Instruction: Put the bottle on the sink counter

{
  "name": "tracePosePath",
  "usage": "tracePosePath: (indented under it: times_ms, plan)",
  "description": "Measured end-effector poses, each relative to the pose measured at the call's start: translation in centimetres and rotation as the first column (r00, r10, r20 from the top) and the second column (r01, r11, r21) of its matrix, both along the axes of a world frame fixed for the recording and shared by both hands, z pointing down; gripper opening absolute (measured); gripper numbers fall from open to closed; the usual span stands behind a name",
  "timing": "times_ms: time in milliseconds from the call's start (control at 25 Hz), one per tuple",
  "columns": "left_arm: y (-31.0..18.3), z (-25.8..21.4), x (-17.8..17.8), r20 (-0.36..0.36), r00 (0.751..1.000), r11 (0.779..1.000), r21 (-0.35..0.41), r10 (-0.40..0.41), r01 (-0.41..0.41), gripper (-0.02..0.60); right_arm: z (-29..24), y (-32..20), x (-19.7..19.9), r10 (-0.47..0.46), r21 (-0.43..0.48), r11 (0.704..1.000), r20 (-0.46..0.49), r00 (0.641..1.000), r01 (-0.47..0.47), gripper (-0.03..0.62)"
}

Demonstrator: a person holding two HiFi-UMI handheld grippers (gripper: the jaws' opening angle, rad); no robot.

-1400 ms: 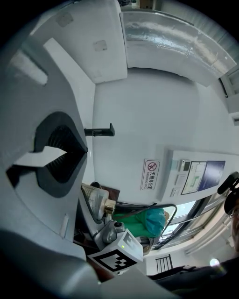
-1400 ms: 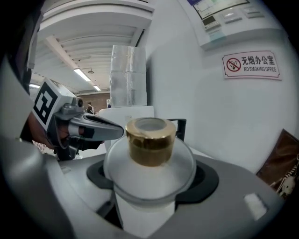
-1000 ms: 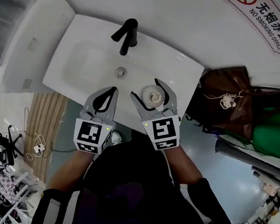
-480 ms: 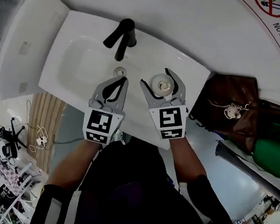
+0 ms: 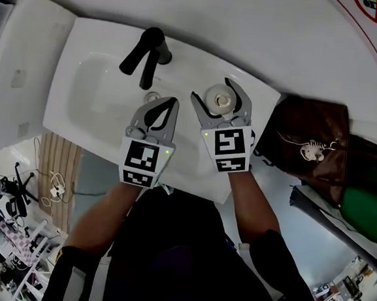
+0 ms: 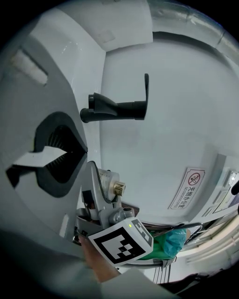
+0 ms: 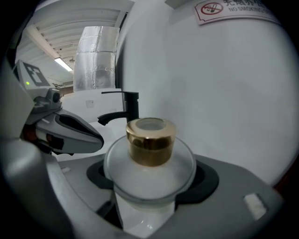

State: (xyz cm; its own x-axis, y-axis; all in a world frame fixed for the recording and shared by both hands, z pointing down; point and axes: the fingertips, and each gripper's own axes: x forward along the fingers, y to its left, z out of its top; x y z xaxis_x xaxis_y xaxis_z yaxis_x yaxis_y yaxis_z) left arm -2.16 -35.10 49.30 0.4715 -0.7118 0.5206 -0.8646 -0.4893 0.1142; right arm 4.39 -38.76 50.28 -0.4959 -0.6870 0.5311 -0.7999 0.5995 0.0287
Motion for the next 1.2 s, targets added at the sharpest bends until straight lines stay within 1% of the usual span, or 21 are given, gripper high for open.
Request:
tracePosePath:
  times_ms: [240, 400, 720, 1200]
  plan:
    - [-1.3, 1.3, 0.5, 0.001, 1.000, 1.000, -0.025, -0.002, 0.003, 0.002, 1.6, -1.6, 0.7, 0.021, -0.020, 1.000, -0.019, 1.000, -0.021, 0.341]
    - [-2.2, 1.9, 0.9, -0.003, 1.000, 1.000, -0.031, 0.001, -0.001, 0.002, 2.5, -2.5, 1.5, 0.050, -0.028, 0.998, -0.034, 0.998, -0.051, 0.341]
    - [-3.4, 2.8, 1.7, -0.017, 1.000, 0.999, -0.054, -0.004, 0.003, 0.002, 3.6, -3.3, 3.0, 0.089, -0.040, 0.995, -0.056, 0.994, -0.092, 0.342]
    - [-4.1, 2.5, 2.1, -0.018, 1.000, 0.999, -0.048, 0.004, -0.005, 0.002, 4.6, -4.0, 3.8, 0.110, -0.042, 0.993, -0.081, 0.991, -0.113, 0.342]
